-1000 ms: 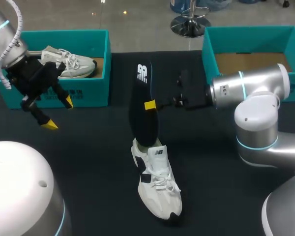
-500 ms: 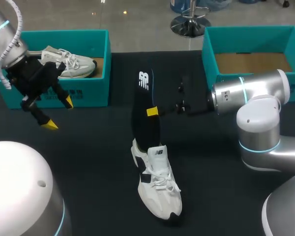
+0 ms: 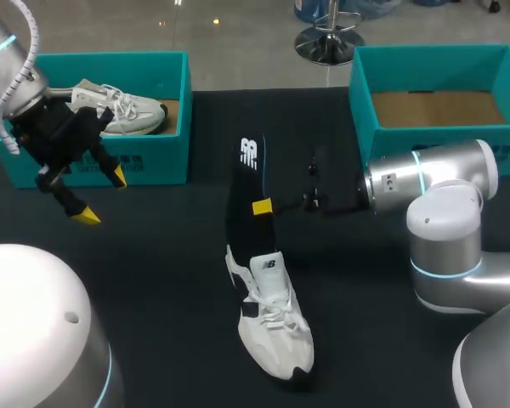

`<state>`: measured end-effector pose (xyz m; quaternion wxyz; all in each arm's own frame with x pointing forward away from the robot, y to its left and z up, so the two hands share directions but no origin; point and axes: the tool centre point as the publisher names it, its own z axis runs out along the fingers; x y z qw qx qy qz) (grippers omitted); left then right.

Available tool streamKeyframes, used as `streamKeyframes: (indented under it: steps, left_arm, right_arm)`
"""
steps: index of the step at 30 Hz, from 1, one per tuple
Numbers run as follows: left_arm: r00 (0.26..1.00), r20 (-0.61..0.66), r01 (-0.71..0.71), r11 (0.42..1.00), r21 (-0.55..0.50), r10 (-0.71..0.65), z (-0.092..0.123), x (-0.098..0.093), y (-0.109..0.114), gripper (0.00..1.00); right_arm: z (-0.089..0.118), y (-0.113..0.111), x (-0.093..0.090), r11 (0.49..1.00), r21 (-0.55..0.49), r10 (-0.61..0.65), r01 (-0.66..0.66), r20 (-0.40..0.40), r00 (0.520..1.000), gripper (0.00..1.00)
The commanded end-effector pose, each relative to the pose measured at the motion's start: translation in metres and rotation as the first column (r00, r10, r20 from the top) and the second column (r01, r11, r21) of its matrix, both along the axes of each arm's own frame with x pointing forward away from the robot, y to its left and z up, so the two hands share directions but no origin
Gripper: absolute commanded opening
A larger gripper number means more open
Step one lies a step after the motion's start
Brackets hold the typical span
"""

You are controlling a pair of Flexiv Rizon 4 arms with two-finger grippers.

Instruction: Take the shoe out of the shoebox, open the shoe tongue, remove and reinsert the insole, then place the shoe into the shoebox

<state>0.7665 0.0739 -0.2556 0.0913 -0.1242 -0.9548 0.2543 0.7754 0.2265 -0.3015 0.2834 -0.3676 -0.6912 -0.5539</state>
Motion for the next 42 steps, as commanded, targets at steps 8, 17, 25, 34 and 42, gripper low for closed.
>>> streamKeyframes:
  steps: [8, 17, 25, 34, 42]
  left_arm:
    - [1.0, 0.0, 0.0, 1.0, 0.002, 0.0, 0.0, 0.0, 0.0, 1.0]
    - [1.0, 0.0, 0.0, 1.0, 0.002, 0.0, 0.0, 0.0, 0.0, 1.0]
    - [1.0, 0.0, 0.0, 1.0, 0.002, 0.0, 0.0, 0.0, 0.0, 1.0]
    - [1.0, 0.0, 0.0, 1.0, 0.002, 0.0, 0.0, 0.0, 0.0, 1.0]
    - [1.0, 0.0, 0.0, 1.0, 0.002, 0.0, 0.0, 0.0, 0.0, 1.0]
  right_arm:
    - [-0.01, 0.001, -0.021, 1.0, -0.002, -0.015, 0.015, -0.018, 1.0, 0.0]
    - [-0.012, -0.001, -0.027, 1.0, -0.028, 0.01, -0.01, 0.002, 1.0, 0.0]
    - [-0.018, 0.0, -0.04, 0.999, -0.044, 0.024, -0.025, -0.02, 1.0, 0.0]
    - [-0.031, 0.0, -0.058, 0.998, -0.064, 0.02, -0.024, -0.065, 0.998, 0.0]
    - [-0.037, -0.001, -0.062, 0.997, -0.072, 0.007, -0.015, -0.11, 0.994, 0.49]
